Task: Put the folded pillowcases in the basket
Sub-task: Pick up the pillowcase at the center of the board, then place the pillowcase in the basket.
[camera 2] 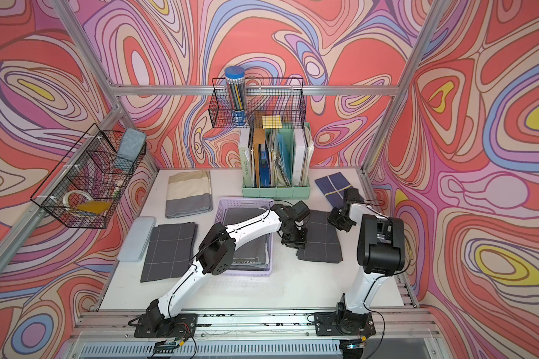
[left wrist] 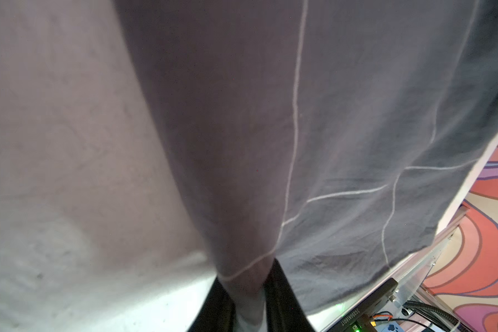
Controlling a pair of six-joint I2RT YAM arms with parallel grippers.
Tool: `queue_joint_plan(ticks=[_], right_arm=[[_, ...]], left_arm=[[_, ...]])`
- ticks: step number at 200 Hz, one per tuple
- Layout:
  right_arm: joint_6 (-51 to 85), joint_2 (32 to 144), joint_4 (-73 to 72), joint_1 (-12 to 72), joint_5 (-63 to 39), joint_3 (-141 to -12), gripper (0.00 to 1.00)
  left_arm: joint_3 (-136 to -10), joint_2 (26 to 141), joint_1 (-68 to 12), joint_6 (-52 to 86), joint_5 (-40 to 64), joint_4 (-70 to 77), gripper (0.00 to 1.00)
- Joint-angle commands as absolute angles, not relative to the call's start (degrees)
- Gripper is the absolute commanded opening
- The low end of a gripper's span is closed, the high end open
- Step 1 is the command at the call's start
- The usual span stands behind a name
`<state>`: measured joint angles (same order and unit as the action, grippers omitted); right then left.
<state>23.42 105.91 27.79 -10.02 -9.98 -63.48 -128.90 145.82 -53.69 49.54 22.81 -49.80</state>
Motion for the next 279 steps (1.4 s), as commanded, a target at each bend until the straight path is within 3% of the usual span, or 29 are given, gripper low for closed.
queue_joint_plan(ticks=[1, 14, 101, 150, 179, 229, 279], right_arm=[[23.59, 110.68, 33.32, -9.49, -7.71, -60.91, 0.01], [23.92, 110.27, 32.92, -9.49, -8.5, -60.66, 0.0], [28.33, 89.54, 30.5, -8.38, -13.46, -56.06, 0.0], [28.89, 84.76, 33.52, -6.8, -13.96, -58.94, 0.0], [30.68, 82.51, 35.63, -1.74, -13.82, -62.78, 0.0], [36.77, 84.0, 34.94, 13.9, -12.66, -69.69, 0.0], [39.66, 97.28, 31.74, 28.99, -9.26, -80.57, 0.0]], left_arm=[[-127.17, 147.24, -53.13, 49.09, 22.96, -49.31, 0.09], [-127.34, 146.8, -52.82, 48.49, 23.01, -49.27, 0.0], [-129.53, 135.27, -52.26, 40.74, 18.62, -53.49, 0.0], [-130.43, 130.83, -52.46, 38.95, 17.15, -55.55, 0.0], [-129.54, 125.17, -52.51, 37.26, 12.88, -59.35, 0.0], [-104.45, 103.87, -49.37, 37.32, 4.27, -57.53, 0.0], [-78.99, 85.07, -40.87, 39.14, 2.7, -54.47, 0.0]])
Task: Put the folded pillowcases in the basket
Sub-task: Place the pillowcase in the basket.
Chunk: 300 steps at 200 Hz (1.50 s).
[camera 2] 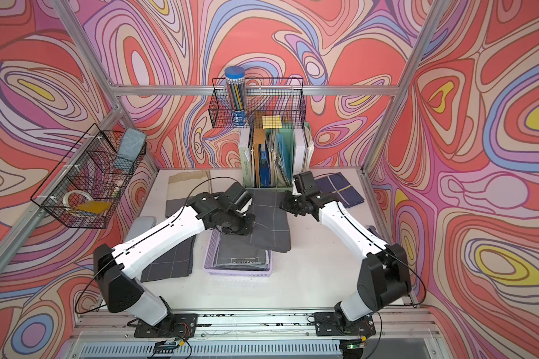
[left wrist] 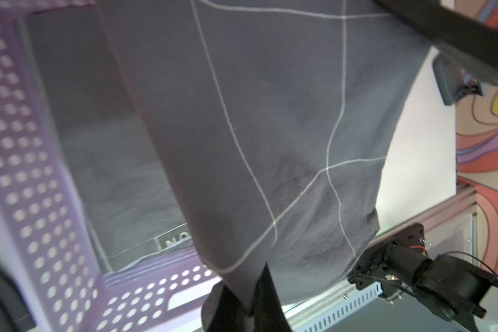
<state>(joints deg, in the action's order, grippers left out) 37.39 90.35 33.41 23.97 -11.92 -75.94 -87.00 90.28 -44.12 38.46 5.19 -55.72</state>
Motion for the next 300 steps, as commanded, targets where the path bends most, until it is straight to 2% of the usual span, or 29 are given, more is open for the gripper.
queue_joint_plan(ticks=[1, 29, 63, 113, 155, 205, 219, 222, 224, 225, 229, 243, 249, 255, 276, 300], right_arm=[[39.67, 97.78, 31.6, 29.4, -9.1, -81.01, 0.0], [39.94, 105.91, 30.97, 32.26, -8.18, -86.07, 0.0], [39.04, 112.65, 31.5, 32.69, -7.81, -89.69, 0.0], [38.31, 115.86, 31.71, 32.78, -6.3, -89.9, 0.0], [38.62, 119.39, 30.88, 32.83, -6.98, -89.83, 0.0], [39.44, 118.07, 30.18, 32.78, -4.03, -86.1, 0.0], [39.69, 118.04, 30.1, 32.77, -4.09, -85.54, 0.0], [39.69, 118.1, 30.0, 32.78, -4.36, -85.4, 0.14], [39.71, 118.07, 29.98, 32.78, -4.42, -85.37, 0.17], [39.7, 118.05, 29.93, 32.78, -4.47, -85.31, 0.23], [39.67, 117.95, 29.92, 32.78, -4.49, -85.21, 0.31], [39.56, 116.66, 29.5, 32.87, -4.43, -84.47, 0.42], [39.48, 115.46, 29.15, 32.87, -4.1, -83.95, 0.49], [39.3, 114.64, 29.09, 32.87, -3.7, -83.74, 0.55], [38.89, 111.31, 29.67, 32.95, -2.77, -84.21, 0.59], [38.5, 108.84, 31.35, 33.6, -1.56, -85.74, 0.6]], left_arm=[[-78.74, 84.81, -40.69, 39.12, 2.71, -54.52, 0.0], [-72.87, 81.89, -36.07, 37.73, 3.43, -54.33, 0.0], [-69.52, 83.99, -32.64, 35.33, 3.64, -53.84, 0.0], [-65.42, 90.17, -29.8, 34.89, 8.41, -49.18, 0.0], [-64.13, 95.32, -29.71, 34.98, 8.13, -47.5, 0.0], [-63.75, 97.62, -29.45, 34.3, 7.03, -47.47, 0.0], [-63.85, 98.36, -29.45, 34.17, 7.03, -47.55, 0.1], [-63.89, 98.49, -29.44, 34.2, 7.01, -47.63, 0.14], [-63.85, 98.58, -29.44, 34.19, 7.03, -47.7, 0.18], [-63.87, 98.6, -29.44, 34.19, 6.98, -47.76, 0.2], [-63.96, 98.69, -29.44, 34.2, 7.01, -47.87, 0.27], [-63.5, 97.65, -29.44, 34.35, 6.74, -47.83, 0.41], [-63.39, 96.75, -29.47, 34.51, 6.19, -47.84, 0.52], [-63.46, 95.85, -29.44, 34.28, 6.08, -47.9, 0.58], [-65.06, 92.94, -29.49, 33.53, 5.98, -49.11, 0.77], [-68.43, 91.07, -29.45, 32.88, 5.57, -51.48, 0.77]])
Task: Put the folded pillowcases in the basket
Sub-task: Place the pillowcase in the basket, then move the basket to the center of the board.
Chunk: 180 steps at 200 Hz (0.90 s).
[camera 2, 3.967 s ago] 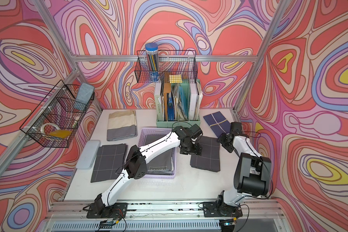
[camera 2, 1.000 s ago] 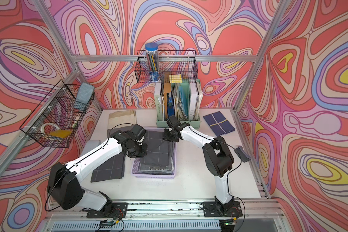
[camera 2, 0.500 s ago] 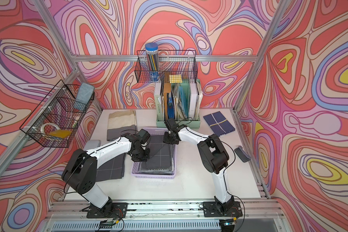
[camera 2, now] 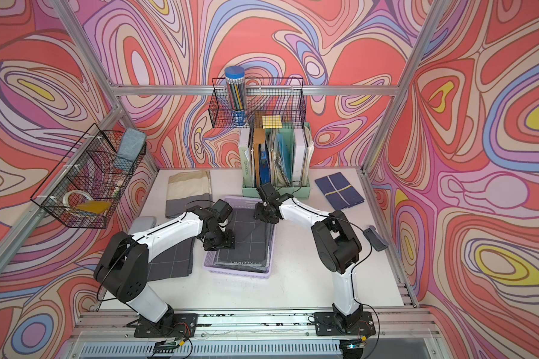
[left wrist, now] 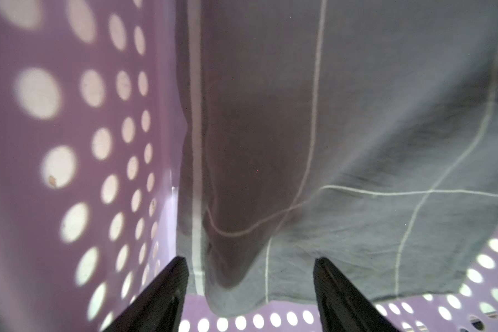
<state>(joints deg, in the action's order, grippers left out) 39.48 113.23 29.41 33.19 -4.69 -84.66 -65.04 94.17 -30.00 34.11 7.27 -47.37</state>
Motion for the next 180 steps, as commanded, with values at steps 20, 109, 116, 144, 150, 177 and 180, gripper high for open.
queue_joint_plan(ticks=[20, 109, 116, 144, 150, 177, 180], right_arm=[[38.1, 106.56, 33.09, 34.11, -0.64, -86.18, 0.6], [33.34, 96.14, 40.63, 34.12, 1.28, -73.08, 0.64], [33.39, 96.53, 40.1, 34.14, -0.12, -72.49, 0.64], [33.14, 98.18, 37.71, 34.25, -3.44, -71.0, 0.62], [33.3, 98.62, 38.17, 34.25, -2.88, -70.97, 0.6], [33.33, 100.41, 37.96, 34.35, -4.37, -70.69, 0.38], [33.36, 100.5, 37.96, 34.31, -4.46, -70.65, 0.33]], left_arm=[[-71.26, 89.13, -29.45, 33.14, 6.3, -53.31, 0.77], [-72.72, 81.33, -17.2, 25.53, -1.88, -61.06, 0.83], [-72.14, 81.29, -15.84, 25.33, -1.02, -60.96, 0.83], [-71.37, 81.2, -14.16, 24.89, -0.34, -60.46, 0.83], [-71.37, 81.21, -13.94, 24.86, -0.65, -60.28, 0.83], [-70.74, 82.72, -11.1, 24.86, -1.54, -60.29, 0.82], [-70.57, 82.9, -10.55, 24.95, -1.5, -60.15, 0.82]])
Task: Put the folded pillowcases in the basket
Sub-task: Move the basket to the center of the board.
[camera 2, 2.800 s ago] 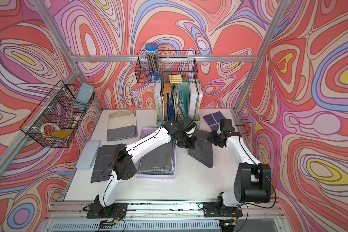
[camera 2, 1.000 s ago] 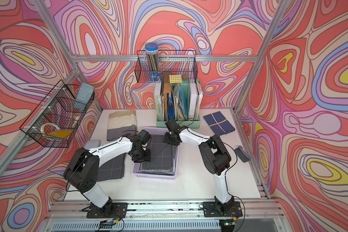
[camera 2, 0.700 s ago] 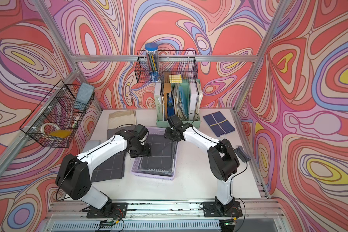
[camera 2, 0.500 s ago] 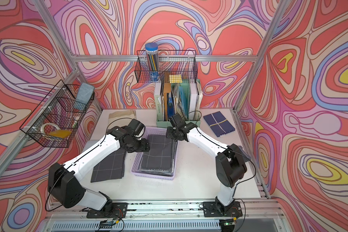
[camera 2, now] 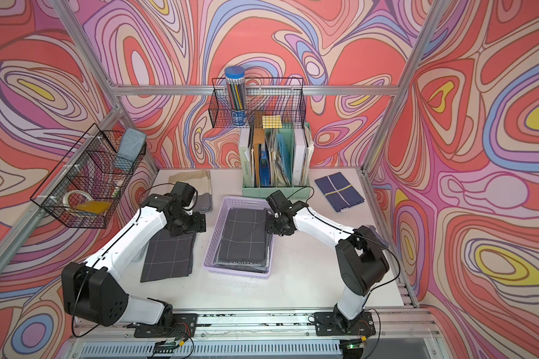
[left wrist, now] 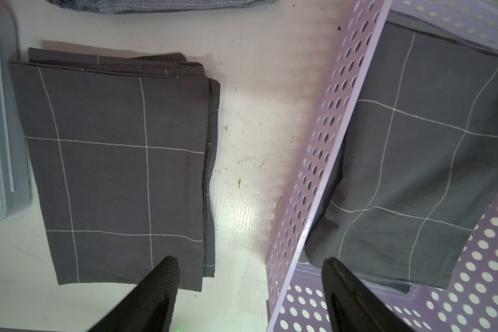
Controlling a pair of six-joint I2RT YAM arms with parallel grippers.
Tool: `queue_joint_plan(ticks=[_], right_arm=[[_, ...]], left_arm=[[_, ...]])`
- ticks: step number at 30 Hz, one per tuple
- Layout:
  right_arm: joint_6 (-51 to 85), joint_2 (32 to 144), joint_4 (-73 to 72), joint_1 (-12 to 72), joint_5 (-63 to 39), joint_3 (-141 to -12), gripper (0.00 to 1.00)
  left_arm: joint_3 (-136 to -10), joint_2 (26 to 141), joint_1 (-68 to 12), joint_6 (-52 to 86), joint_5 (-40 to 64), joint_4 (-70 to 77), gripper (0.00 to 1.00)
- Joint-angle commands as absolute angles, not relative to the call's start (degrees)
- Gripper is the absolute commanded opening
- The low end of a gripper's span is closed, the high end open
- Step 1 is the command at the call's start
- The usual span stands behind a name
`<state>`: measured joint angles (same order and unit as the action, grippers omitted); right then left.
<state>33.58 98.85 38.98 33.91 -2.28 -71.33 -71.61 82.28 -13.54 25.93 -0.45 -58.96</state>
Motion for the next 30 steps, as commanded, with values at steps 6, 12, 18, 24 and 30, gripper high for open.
queue_joint_plan(ticks=[6, 12, 18, 24, 30], right_arm=[[33.07, 100.59, 39.32, 34.32, -1.43, -70.46, 0.11], [30.42, 98.08, 43.77, 32.88, 6.57, -69.46, 0.0], [27.77, 91.47, 46.7, 23.95, 8.87, -64.55, 0.0], [23.81, 88.68, 50.38, 19.37, 12.56, -64.48, 0.0], [22.94, 87.0, 52.28, 17.84, 14.52, -65.6, 0.27]], left_arm=[[-68.3, 85.54, -3.39, 26.87, -0.65, -59.86, 0.81], [-65.65, 89.48, 0.22, 30.47, 1.85, -58.75, 0.77], [-63.49, 95.02, 0.26, 32.79, 8.75, -55.24, 0.72], [-62.54, 99.41, 0.26, 33.15, 10.55, -53.14, 0.72], [-62.6, 103.11, 0.26, 32.58, 9.16, -52.73, 0.7]])
